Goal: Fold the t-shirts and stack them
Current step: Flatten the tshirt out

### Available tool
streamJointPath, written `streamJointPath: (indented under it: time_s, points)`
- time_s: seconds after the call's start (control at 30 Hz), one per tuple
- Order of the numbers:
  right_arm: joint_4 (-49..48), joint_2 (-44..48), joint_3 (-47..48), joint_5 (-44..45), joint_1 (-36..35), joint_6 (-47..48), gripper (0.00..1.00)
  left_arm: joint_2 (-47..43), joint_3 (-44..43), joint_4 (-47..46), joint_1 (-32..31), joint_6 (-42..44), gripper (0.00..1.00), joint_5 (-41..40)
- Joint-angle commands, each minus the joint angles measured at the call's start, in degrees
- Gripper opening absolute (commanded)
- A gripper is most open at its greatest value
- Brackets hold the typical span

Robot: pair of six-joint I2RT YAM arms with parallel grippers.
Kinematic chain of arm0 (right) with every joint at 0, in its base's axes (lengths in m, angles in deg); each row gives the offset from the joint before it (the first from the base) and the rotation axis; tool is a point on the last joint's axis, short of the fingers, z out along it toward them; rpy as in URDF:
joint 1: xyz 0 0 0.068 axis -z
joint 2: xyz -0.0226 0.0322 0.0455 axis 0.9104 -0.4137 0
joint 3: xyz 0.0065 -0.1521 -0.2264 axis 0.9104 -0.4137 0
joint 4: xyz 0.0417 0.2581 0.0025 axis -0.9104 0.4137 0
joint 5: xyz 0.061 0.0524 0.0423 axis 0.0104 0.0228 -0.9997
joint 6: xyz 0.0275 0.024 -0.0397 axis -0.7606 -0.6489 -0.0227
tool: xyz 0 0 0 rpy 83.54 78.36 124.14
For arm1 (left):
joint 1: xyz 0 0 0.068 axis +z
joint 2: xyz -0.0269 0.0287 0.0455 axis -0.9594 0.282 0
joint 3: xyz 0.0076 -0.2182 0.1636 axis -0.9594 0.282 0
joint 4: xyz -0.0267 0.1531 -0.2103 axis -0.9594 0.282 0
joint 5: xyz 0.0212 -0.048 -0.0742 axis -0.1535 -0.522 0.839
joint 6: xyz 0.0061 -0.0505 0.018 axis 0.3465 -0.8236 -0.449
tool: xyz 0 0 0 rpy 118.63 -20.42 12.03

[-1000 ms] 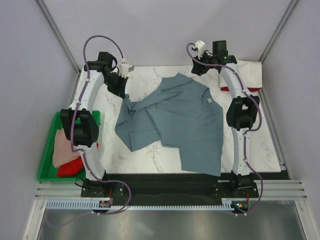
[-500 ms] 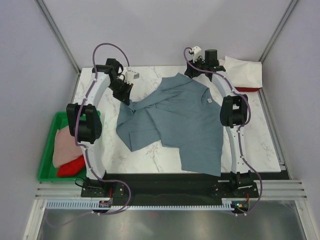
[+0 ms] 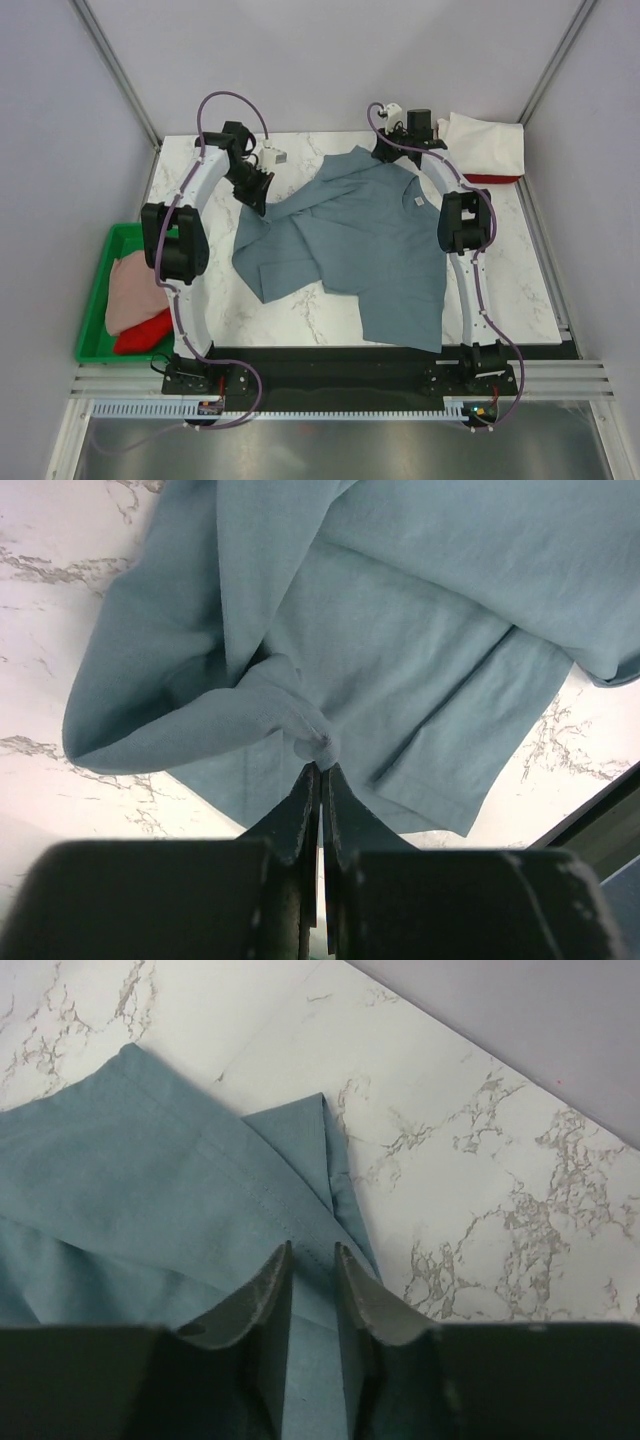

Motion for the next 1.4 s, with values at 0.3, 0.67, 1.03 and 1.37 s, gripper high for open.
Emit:
streamJointPath:
  time_s: [0.3, 0.67, 1.03, 1.37]
  points:
    - [2.12, 3.44, -3.96, -1.66, 0.58, 2.80, 0.27, 2.31, -4.23, -0.08, -0.54, -0.22, 0.03, 1.51]
    - [4.41, 23.01, -26.08, -2.45, -0.20, 13.16, 0.05, 1.70, -3.70, -0.78, -0.54, -0.04, 0.03, 2.31]
    - [0.38, 37.81, -45.89, 0.88, -2.93, 17.85, 0.04, 2.31, -3.88, -1.48, -0.46, -0.31, 0.03, 3.45]
    - [3.71, 14.71, -12.41, 3.09, 1.37, 1.06, 0.32, 2.58, -3.62, -1.13, -0.45, 0.04, 0.03, 3.45]
